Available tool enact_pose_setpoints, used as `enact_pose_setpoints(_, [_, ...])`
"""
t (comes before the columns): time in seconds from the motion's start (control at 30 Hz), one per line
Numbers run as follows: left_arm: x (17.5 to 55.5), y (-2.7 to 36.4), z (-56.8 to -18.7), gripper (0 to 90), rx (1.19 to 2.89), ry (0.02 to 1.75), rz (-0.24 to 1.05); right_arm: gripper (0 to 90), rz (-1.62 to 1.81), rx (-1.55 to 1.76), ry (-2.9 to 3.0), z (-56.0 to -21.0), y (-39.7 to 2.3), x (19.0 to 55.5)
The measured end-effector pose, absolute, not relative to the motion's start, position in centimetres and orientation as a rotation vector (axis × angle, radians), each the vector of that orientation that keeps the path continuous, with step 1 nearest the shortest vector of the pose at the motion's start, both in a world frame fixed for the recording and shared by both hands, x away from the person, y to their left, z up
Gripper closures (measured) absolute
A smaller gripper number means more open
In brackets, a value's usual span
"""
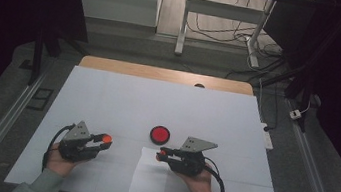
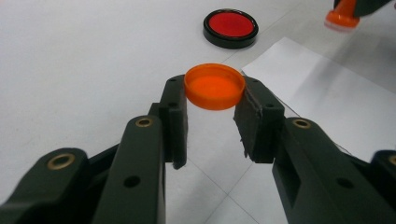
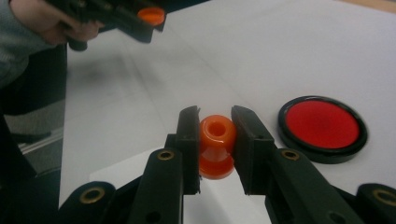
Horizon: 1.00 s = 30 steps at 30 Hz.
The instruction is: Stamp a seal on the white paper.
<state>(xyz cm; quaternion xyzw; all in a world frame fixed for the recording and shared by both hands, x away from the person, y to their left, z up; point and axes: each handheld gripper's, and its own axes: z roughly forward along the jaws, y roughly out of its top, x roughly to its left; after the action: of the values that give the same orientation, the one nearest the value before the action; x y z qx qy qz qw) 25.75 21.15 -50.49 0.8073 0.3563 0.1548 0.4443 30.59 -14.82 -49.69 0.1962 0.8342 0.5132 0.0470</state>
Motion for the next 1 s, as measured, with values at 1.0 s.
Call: enact_pose_setpoints(1.0, [25.8,21.0,-50.6,64.8,2.006,0.882,0.381,72.3,1.413,0.485,2.669,-52.0,-12.7,29.6])
